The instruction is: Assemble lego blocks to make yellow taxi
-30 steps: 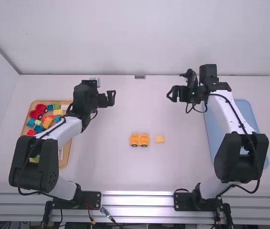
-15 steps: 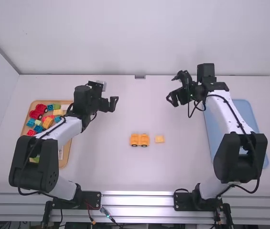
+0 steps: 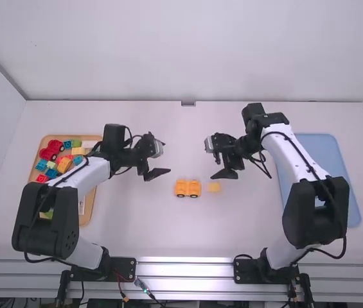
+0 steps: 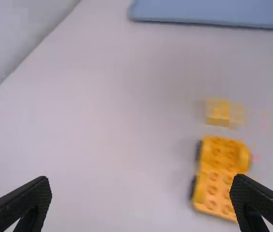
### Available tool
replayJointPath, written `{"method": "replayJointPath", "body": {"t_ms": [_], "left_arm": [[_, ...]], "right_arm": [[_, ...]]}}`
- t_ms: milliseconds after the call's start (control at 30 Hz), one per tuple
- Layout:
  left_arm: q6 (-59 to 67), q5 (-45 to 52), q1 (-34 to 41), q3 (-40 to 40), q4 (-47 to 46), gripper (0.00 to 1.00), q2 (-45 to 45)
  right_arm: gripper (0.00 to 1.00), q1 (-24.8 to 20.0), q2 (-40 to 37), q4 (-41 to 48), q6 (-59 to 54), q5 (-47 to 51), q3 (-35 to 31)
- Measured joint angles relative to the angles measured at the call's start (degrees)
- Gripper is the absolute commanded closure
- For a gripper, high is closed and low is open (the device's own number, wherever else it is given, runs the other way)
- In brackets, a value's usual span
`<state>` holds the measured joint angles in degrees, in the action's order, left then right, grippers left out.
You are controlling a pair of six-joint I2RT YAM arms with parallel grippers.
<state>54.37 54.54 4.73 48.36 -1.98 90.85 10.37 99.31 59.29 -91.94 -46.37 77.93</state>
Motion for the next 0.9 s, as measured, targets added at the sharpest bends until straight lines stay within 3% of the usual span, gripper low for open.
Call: {"method": "replayJointPath", "body": {"t_ms": [267, 433, 567, 667, 900], "left_arm": [[19.4, 5.9, 0.0, 0.0, -9.9, 0.01, 0.0], [20.7, 6.7, 0.0, 0.0, -9.8, 0.01, 0.0], [20.7, 6.8, 0.0, 0.0, -9.6, 0.01, 0.0], [20.7, 6.8, 0.0, 0.0, -9.6, 0.01, 0.0], [20.7, 7.2, 0.0, -0.7, -7.1, 0.01, 0.0]], "right_arm": [[0.01, 0.0, 0.0, -3.5, -10.3, -4.2, -4.3], [0.01, 0.0, 0.0, -6.1, -9.7, -4.7, -5.9], [0.01, 0.0, 0.0, -15.3, -6.5, -4.6, -11.4], [0.01, -0.2, 0.0, -27.0, -1.1, -4.4, -18.7], [0.01, -3.1, 0.0, -39.0, 6.4, -4.3, -29.6]]}}
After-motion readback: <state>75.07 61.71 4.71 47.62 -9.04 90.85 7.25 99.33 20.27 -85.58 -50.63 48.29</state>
